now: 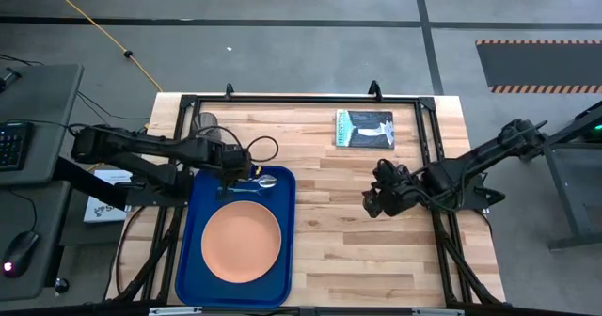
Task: Pick and place plate/cup/fork/spoon on tray
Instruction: Put the yellow spoon on the blue tray to the left of the blue fork
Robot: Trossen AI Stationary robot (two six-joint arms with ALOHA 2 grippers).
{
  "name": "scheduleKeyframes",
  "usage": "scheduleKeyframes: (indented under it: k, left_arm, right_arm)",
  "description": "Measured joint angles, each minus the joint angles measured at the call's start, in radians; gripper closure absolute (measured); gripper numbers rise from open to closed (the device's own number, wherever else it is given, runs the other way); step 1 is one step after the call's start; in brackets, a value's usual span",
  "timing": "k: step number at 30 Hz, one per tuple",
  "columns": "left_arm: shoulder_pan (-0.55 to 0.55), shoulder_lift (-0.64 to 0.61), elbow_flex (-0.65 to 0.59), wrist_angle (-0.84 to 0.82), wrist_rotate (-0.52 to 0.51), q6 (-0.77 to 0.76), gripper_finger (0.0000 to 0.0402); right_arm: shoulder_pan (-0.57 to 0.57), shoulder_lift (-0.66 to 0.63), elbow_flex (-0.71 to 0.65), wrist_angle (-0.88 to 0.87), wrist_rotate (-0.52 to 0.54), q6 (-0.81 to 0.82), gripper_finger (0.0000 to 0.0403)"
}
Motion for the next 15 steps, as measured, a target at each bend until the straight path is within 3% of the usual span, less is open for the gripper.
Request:
scheduleKeyframes:
  k: [7,15]
  left_arm:
    - [0.024,0.135,-0.001,0.005,-0.016,-0.007,0.0345]
    - [0.052,0.178,0.000,0.001,-0.020,-0.008,0.0333]
  right_arm:
    - [-0.002,0.001,0.000,0.019,0.041,-0.039,0.0207]
    - [-0.002,0.001,0.000,0.020,0.042,-0.046,0.0207]
